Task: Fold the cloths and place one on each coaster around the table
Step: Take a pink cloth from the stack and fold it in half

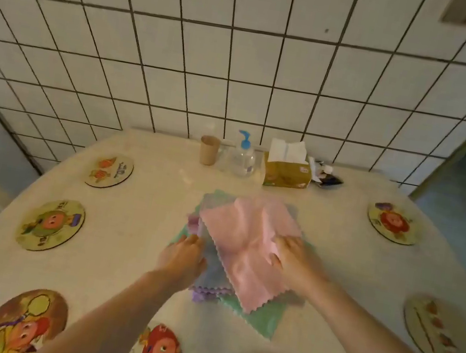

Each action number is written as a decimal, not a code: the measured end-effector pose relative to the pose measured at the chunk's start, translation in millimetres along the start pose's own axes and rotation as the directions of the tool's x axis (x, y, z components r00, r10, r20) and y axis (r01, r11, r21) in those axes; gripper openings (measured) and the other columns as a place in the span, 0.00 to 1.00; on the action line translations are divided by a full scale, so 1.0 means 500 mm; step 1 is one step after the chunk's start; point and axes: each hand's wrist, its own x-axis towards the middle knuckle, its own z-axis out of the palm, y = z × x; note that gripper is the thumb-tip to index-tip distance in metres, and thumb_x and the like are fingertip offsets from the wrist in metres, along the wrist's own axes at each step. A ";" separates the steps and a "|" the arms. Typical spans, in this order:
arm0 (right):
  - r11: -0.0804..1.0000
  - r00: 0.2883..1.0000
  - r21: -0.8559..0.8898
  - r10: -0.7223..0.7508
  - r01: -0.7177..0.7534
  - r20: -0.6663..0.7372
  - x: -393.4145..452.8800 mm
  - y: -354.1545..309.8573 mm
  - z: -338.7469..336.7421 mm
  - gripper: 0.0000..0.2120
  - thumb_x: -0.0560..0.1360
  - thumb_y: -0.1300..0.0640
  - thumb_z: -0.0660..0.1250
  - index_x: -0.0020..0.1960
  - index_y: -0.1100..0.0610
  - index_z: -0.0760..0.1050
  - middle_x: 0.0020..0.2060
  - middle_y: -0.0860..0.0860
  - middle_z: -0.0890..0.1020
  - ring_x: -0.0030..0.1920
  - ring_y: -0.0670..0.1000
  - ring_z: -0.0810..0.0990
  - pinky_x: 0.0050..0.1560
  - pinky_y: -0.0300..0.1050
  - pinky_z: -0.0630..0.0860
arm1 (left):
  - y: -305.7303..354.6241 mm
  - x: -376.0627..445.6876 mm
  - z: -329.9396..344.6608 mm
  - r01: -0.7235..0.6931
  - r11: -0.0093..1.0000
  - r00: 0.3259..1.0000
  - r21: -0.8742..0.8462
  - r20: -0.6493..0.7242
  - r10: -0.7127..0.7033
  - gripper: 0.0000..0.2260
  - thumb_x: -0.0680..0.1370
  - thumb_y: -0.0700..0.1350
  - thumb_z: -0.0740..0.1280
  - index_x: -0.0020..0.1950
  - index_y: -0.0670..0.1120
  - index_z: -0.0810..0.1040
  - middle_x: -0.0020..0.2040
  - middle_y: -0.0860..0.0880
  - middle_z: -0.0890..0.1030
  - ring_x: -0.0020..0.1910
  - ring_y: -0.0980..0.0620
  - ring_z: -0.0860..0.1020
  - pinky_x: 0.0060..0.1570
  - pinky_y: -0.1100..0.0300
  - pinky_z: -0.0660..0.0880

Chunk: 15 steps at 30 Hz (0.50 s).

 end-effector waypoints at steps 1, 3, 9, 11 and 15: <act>0.999 1.000 0.039 -0.007 0.006 0.024 0.038 0.021 0.003 0.17 0.80 0.52 0.54 0.66 0.57 0.66 0.62 0.54 0.74 0.62 0.55 0.71 0.58 0.49 0.70 | 0.005 0.038 -0.001 0.009 1.000 1.000 -0.021 0.010 -0.009 0.17 0.79 0.48 0.58 0.67 0.48 0.70 0.67 0.48 0.73 0.65 0.45 0.70 0.58 0.53 0.70; 0.994 0.997 0.104 -0.046 0.039 0.060 0.109 0.057 0.012 0.19 0.80 0.53 0.54 0.69 0.57 0.64 0.64 0.55 0.72 0.64 0.55 0.69 0.60 0.49 0.69 | 0.015 0.101 -0.002 0.036 0.997 0.999 -0.061 0.017 -0.035 0.18 0.78 0.47 0.58 0.68 0.47 0.69 0.69 0.47 0.71 0.68 0.45 0.67 0.60 0.53 0.70; 0.990 0.982 0.086 -0.126 0.114 0.144 0.307 0.111 0.018 0.18 0.80 0.56 0.56 0.69 0.55 0.62 0.66 0.55 0.70 0.64 0.58 0.69 0.61 0.55 0.69 | 0.042 0.268 -0.004 0.090 0.995 0.993 -0.041 0.085 -0.087 0.22 0.78 0.46 0.59 0.72 0.45 0.65 0.71 0.47 0.69 0.69 0.46 0.67 0.60 0.51 0.70; 0.986 0.976 0.110 -0.139 0.122 0.170 0.353 0.114 0.030 0.22 0.79 0.58 0.55 0.72 0.50 0.57 0.67 0.54 0.69 0.65 0.58 0.68 0.60 0.59 0.69 | 0.041 0.308 0.003 0.107 0.993 0.985 -0.048 0.139 -0.099 0.21 0.79 0.45 0.60 0.72 0.44 0.64 0.71 0.46 0.68 0.69 0.45 0.67 0.58 0.51 0.70; 0.968 0.951 0.124 -0.241 0.220 0.196 0.429 0.102 0.061 0.27 0.78 0.61 0.55 0.75 0.49 0.53 0.69 0.53 0.65 0.67 0.59 0.65 0.63 0.55 0.68 | 0.041 0.355 0.015 0.164 0.983 0.973 -0.086 0.178 -0.147 0.21 0.80 0.47 0.59 0.72 0.43 0.62 0.72 0.45 0.67 0.70 0.44 0.65 0.59 0.50 0.68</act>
